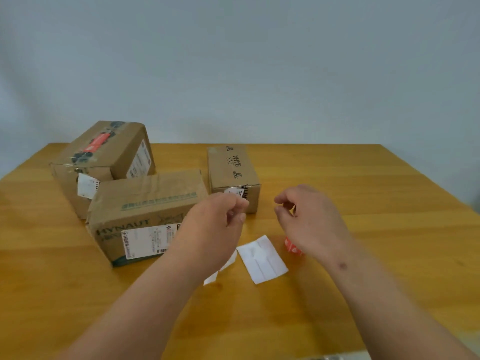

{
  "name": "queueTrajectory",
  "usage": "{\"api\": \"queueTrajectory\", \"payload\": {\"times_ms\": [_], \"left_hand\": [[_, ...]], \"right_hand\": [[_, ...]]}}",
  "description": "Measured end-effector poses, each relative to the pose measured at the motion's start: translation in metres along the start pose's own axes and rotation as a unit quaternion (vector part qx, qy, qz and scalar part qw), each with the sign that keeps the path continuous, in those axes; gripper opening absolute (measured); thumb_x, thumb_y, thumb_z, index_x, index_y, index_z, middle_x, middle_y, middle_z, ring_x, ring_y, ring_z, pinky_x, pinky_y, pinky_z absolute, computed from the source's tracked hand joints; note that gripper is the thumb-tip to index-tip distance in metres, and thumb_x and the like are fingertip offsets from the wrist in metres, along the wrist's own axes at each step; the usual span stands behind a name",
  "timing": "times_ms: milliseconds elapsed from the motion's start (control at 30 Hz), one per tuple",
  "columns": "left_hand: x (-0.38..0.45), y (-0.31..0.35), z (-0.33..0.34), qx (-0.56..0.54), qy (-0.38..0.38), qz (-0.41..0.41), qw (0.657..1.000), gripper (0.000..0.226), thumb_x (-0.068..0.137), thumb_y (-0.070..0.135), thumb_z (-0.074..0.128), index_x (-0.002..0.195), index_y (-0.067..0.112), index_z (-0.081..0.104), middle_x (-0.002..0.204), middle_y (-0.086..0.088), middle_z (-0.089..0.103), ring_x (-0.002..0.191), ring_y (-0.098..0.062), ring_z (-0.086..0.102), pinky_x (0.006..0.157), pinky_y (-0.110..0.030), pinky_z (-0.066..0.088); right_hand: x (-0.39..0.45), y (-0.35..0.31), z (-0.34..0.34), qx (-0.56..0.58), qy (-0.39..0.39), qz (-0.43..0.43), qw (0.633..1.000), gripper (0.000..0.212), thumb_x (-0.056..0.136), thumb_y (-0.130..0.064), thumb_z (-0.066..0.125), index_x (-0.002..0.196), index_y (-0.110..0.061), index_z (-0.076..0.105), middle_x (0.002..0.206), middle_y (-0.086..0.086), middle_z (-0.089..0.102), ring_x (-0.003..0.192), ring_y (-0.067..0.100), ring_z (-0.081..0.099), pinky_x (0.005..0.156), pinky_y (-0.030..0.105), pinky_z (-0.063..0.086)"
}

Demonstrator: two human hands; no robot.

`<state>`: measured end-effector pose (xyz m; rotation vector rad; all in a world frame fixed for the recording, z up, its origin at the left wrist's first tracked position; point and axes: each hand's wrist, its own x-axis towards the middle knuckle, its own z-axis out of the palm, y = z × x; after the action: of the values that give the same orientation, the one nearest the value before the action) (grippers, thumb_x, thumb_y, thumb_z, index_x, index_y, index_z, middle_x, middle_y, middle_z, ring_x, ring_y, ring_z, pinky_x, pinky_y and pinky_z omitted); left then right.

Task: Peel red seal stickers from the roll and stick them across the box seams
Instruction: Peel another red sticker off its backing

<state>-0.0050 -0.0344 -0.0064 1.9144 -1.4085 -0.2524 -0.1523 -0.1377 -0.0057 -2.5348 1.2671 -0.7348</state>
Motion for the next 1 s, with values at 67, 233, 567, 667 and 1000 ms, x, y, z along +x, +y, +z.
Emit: {"api": "queueTrajectory", "payload": {"times_ms": [67,233,567,667,1000], "left_hand": [[0.003,-0.004,0.010,-0.010,-0.012,-0.023,1.000,0.021,0.096,0.023,0.053,0.111,0.032,0.065,0.098,0.020,0.061,0.085,0.005,0.055,0.068,-0.008,0.040],[0.005,-0.011,0.022,0.000,-0.039,-0.051,0.998,0.020,0.096,0.021,0.053,0.107,0.031,0.066,0.092,0.018,0.062,0.077,0.001,0.055,0.060,-0.014,0.038],[0.002,-0.017,0.027,0.041,-0.068,-0.062,0.995,0.021,0.097,0.022,0.052,0.111,0.033,0.064,0.100,0.018,0.060,0.079,0.002,0.052,0.060,-0.007,0.034],[0.003,-0.019,0.029,0.031,-0.066,-0.060,0.996,0.020,0.096,0.022,0.053,0.109,0.033,0.065,0.096,0.018,0.060,0.077,0.005,0.052,0.060,-0.008,0.035],[-0.002,-0.027,0.027,0.019,-0.059,-0.067,0.996,0.021,0.095,0.022,0.055,0.111,0.031,0.066,0.086,0.020,0.058,0.079,0.000,0.054,0.067,-0.014,0.040]], "right_hand": [[-0.009,-0.003,0.006,-0.002,-0.057,-0.038,0.998,0.017,0.090,-0.022,0.053,0.102,-0.021,0.065,0.096,-0.004,0.057,0.089,0.016,0.056,0.076,0.031,0.045],[-0.021,-0.015,0.015,-0.083,-0.096,-0.188,0.974,0.015,0.084,-0.014,0.053,0.096,-0.013,0.062,0.092,0.001,0.057,0.087,0.021,0.053,0.059,0.031,0.034],[-0.019,-0.006,0.019,-0.124,-0.088,-0.192,0.969,0.015,0.080,-0.016,0.054,0.091,-0.014,0.064,0.085,0.003,0.059,0.082,0.025,0.055,0.063,0.035,0.042],[-0.025,-0.011,0.027,-0.113,-0.144,-0.219,0.958,0.015,0.080,-0.022,0.056,0.090,-0.012,0.061,0.086,0.005,0.056,0.083,0.026,0.054,0.065,0.035,0.042],[-0.033,-0.023,0.043,-0.173,-0.229,-0.162,0.944,0.018,0.084,-0.024,0.053,0.096,-0.013,0.060,0.096,0.007,0.049,0.092,0.028,0.048,0.065,0.032,0.034]]}}
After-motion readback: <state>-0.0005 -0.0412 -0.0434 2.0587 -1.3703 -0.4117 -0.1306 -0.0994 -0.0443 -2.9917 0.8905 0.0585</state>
